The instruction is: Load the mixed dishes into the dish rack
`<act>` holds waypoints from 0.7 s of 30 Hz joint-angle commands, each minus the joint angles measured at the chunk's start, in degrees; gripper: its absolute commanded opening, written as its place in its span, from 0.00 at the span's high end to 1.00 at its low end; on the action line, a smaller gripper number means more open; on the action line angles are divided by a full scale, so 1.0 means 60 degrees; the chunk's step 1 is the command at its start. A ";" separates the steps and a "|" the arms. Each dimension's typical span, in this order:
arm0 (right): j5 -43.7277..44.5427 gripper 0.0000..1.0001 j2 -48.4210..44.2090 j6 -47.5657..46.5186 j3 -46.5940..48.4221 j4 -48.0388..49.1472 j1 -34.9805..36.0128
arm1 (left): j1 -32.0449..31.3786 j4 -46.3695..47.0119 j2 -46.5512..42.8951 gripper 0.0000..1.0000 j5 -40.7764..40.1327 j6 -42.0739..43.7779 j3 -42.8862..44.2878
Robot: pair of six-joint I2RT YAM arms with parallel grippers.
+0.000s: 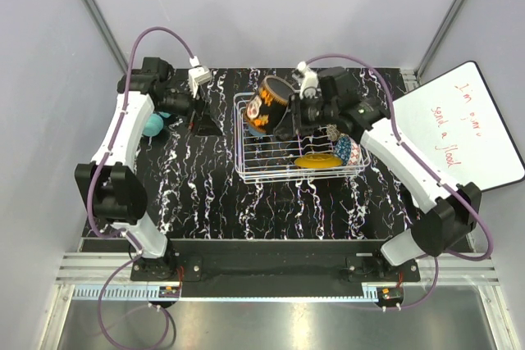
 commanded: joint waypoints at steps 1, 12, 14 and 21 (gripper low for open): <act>0.1938 1.00 -0.0867 -0.1876 0.0492 -0.0381 0.0923 | 0.0014 0.0756 0.0280 0.01 -0.1156 -0.1336 -0.0239; 0.4898 1.00 0.0449 -0.3252 0.1412 -0.1465 0.2155 | 0.0014 0.1547 0.0383 0.01 -0.1290 -0.2113 -0.0942; 0.5456 1.00 0.0772 -0.3558 0.1603 -0.1465 0.2286 | 0.0014 0.1737 0.0369 0.01 -0.1202 -0.2215 -0.1162; 0.6233 1.00 0.1886 -0.4117 0.1868 -0.1217 0.2551 | 0.0029 0.1943 0.0237 0.01 -0.1334 -0.2040 -0.1631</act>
